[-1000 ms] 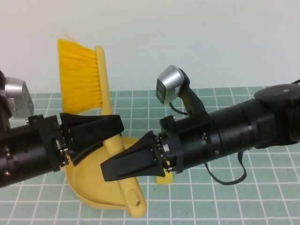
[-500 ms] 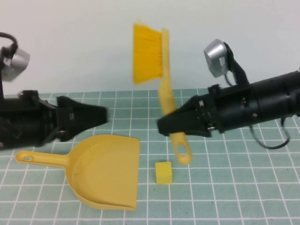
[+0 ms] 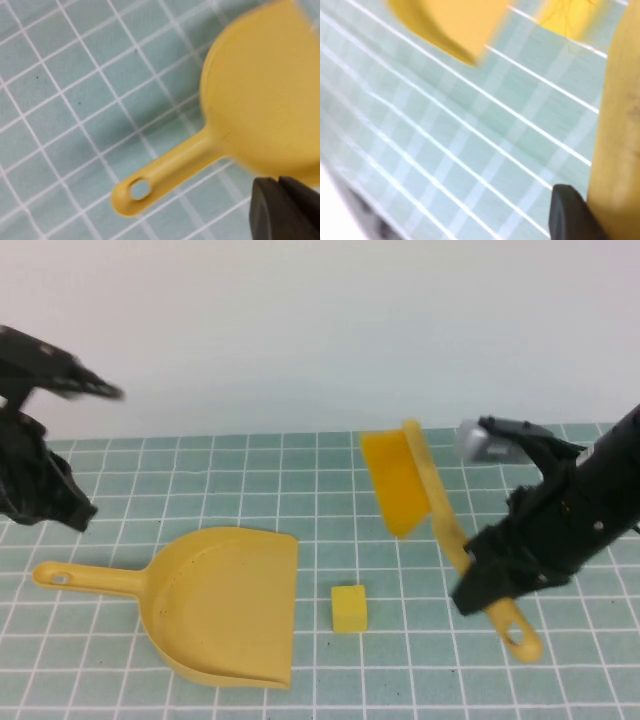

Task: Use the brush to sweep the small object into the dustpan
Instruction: Pick up the dustpan from the table

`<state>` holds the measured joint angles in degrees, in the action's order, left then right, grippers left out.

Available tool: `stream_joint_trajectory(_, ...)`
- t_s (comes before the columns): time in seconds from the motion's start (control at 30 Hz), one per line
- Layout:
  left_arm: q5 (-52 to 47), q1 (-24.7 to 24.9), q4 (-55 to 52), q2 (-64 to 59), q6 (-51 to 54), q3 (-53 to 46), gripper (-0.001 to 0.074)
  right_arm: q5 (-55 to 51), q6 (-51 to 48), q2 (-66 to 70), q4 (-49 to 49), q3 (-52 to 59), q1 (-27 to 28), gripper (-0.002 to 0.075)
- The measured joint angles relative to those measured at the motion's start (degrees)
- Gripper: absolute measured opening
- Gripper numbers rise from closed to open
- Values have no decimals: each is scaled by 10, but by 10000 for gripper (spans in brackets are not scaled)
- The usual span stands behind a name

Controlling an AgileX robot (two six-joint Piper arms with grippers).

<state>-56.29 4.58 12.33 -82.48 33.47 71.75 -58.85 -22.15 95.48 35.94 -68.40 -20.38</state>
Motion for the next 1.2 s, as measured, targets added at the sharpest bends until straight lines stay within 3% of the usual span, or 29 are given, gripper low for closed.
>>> stream_joint_trajectory(0.1,2,9,-23,-47,29,12,31,-7,51,0,-84,0,-16,169)
stream_joint_trajectory(0.17,7,18,-42,-72,39,20,101,-19,75,0,-130,0,-35,169)
stream_joint_trajectory(0.33,18,46,-109,-113,49,23,503,-31,105,0,-177,0,-87,169)
stream_joint_trajectory(0.43,33,52,-123,-131,51,23,621,-31,109,0,-179,0,-110,169)
stream_joint_trajectory(0.73,24,53,-138,-179,113,22,564,-29,149,0,-232,0,-118,169)
stream_joint_trajectory(1.2,46,53,-188,-235,240,5,564,-20,165,0,-248,0,-118,169)
